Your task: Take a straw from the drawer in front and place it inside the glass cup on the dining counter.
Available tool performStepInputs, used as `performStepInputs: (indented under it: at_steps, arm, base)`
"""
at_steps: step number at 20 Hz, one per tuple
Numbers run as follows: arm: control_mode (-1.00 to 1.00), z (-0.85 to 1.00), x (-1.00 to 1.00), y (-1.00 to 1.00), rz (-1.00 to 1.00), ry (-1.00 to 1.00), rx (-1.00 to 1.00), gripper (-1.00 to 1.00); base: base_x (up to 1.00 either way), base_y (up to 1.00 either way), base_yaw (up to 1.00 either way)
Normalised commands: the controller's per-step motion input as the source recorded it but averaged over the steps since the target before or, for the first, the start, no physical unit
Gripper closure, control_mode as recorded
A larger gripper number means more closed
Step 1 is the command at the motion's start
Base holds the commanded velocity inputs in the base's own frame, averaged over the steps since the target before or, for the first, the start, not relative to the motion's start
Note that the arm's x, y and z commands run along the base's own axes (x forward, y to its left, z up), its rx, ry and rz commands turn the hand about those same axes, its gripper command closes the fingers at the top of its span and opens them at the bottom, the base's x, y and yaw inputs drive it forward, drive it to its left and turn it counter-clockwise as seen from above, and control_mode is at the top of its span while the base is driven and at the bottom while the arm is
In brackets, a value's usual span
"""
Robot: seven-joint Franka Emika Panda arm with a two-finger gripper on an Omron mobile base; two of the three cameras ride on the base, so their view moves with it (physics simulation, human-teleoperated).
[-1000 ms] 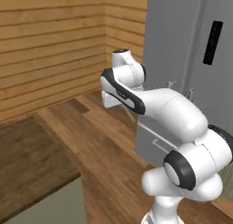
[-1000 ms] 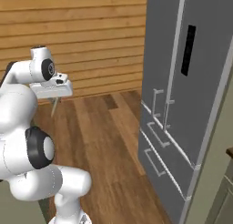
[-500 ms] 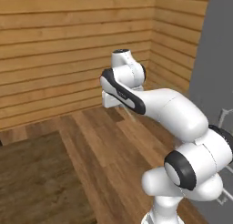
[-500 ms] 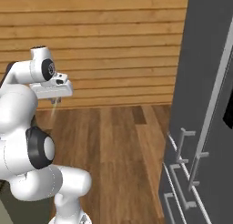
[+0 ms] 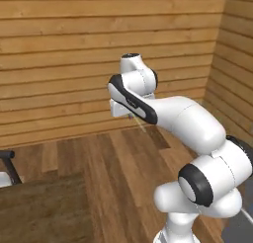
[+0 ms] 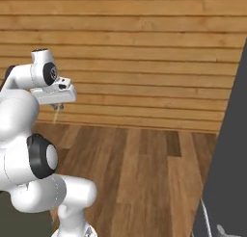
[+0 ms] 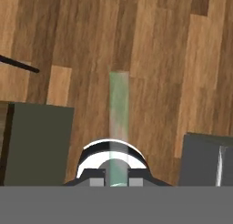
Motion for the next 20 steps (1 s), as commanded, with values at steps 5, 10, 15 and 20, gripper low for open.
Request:
performStepInputs:
  at_steps: [5, 10, 15, 20]
  arm:
    - [1.0, 0.0, 0.0, 0.0, 0.0, 0.0, 0.0, 1.0]
    - [1.0, 0.0, 0.0, 0.0, 0.0, 0.0, 0.0, 1.0]
    - [1.0, 0.0, 0.0, 0.0, 0.0, 0.0, 0.0, 1.0]
    - [1.0, 0.0, 0.0, 0.0, 0.0, 0.0, 0.0, 1.0]
  base:
    - [1.0, -0.23, 0.37]
    - [1.0, -0.18, 0.39]
    - [1.0, -0.11, 0.44]
    - [1.0, -0.12, 0.47]
